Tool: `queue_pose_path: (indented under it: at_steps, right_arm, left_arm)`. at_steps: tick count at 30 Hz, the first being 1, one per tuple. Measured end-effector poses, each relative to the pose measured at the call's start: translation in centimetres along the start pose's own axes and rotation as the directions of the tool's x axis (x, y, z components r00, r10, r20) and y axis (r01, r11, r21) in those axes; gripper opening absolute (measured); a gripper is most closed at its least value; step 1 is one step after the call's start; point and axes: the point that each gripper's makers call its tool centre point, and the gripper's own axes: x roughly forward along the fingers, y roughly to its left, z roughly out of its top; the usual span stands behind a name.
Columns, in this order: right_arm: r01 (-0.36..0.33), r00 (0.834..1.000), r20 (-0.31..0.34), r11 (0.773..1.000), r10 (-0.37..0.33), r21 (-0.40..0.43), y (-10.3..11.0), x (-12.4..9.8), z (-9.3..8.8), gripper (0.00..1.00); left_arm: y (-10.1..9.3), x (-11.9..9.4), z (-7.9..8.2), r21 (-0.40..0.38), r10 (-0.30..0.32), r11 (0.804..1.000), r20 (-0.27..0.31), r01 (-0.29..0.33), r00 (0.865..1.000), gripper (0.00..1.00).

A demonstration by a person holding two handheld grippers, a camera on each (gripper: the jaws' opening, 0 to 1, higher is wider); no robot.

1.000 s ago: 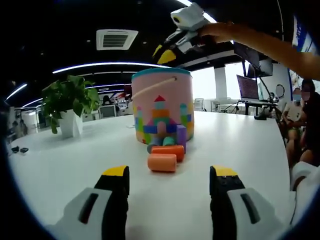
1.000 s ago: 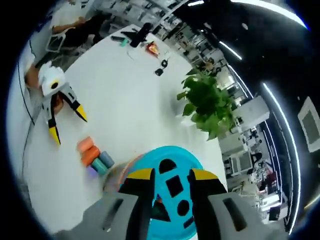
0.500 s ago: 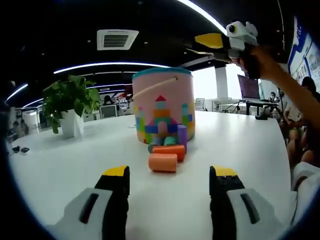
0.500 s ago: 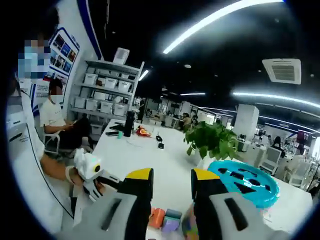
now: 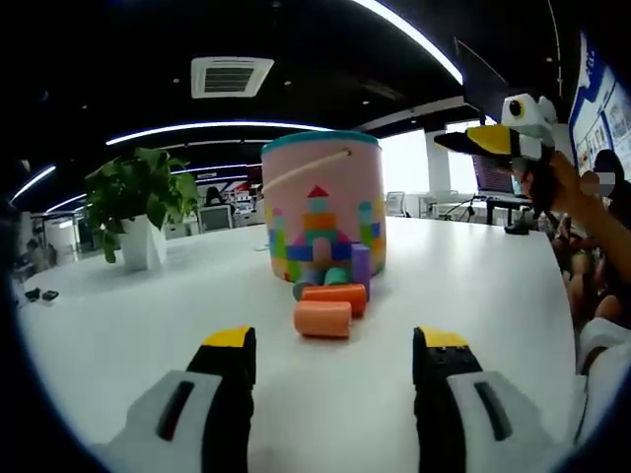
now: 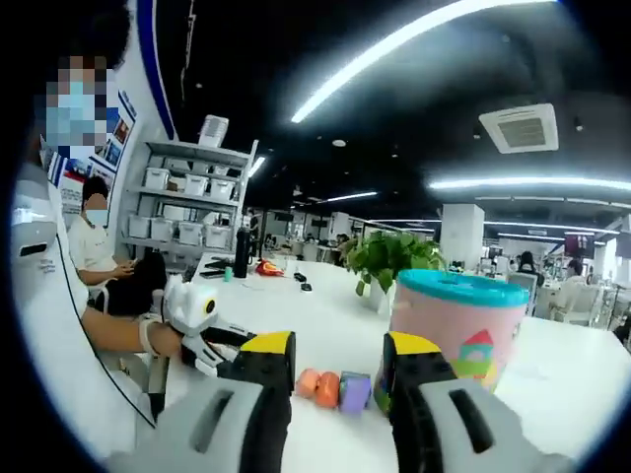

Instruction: Arrange the toys in the designated storage area by placing each visible toy with the group until no toy remains scattered across the table.

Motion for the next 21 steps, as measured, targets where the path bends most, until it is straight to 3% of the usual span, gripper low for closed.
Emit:
queue_pose_path:
  at_steps: [2,5,7,9,10,11,13,17,21]
  right_arm:
    - [-0.003,1.0,-0.01,0.998,0.003,0.07,0.0,0.2,-2.4,0.36]
    - [0.006,1.0,-0.013,0.996,-0.005,0.094,-0.2,0.7,-5.6,0.36]
    - [0.031,0.999,-0.045,0.988,-0.024,0.15,-0.7,1.0,-8.6,0.36]
    - [0.052,0.997,-0.068,0.984,-0.04,0.172,-0.9,1.1,-10.4,0.36]
    - [0.064,0.991,-0.125,0.985,-0.044,0.16,-1.0,0.9,-11.2,0.36]
    - [0.069,0.99,-0.133,0.99,-0.052,0.126,-1.1,0.8,-10.8,0.38]
    - [0.055,0.998,-0.032,0.986,-0.051,0.16,-1.0,1.1,-9.0,0.4]
    - [0.072,0.994,-0.091,0.99,-0.06,0.125,-1.1,1.1,-10.1,0.41]
    - [0.072,0.991,-0.116,0.991,-0.059,0.112,-0.8,1.6,-10.5,0.48]
  left_arm:
    - [0.0,0.0,0.0,0.001,0.001,1.0,0.001,-0.001,1.0,0.66]
    - [0.1,0.0,0.0,0.002,0.004,1.0,0.001,-0.004,1.0,0.66]
    - [0.1,-0.1,0.0,0.0,0.007,1.0,0.003,-0.007,1.0,0.66]
    - [0.5,0.2,0.1,-0.004,0.008,1.0,0.004,-0.008,1.0,0.66]
    - [0.5,0.2,0.1,-0.005,0.007,1.0,0.005,-0.007,1.0,0.66]
    - [0.5,0.2,0.1,-0.003,0.005,1.0,0.007,-0.005,1.0,0.66]
    - [0.5,0.2,0.1,-0.001,0.005,1.0,0.008,-0.005,1.0,0.66]
    - [0.5,0.2,0.1,-0.007,0.008,1.0,0.009,-0.008,1.0,0.66]
    - [0.6,0.3,0.0,-0.011,0.012,1.0,0.006,-0.011,1.0,0.66]
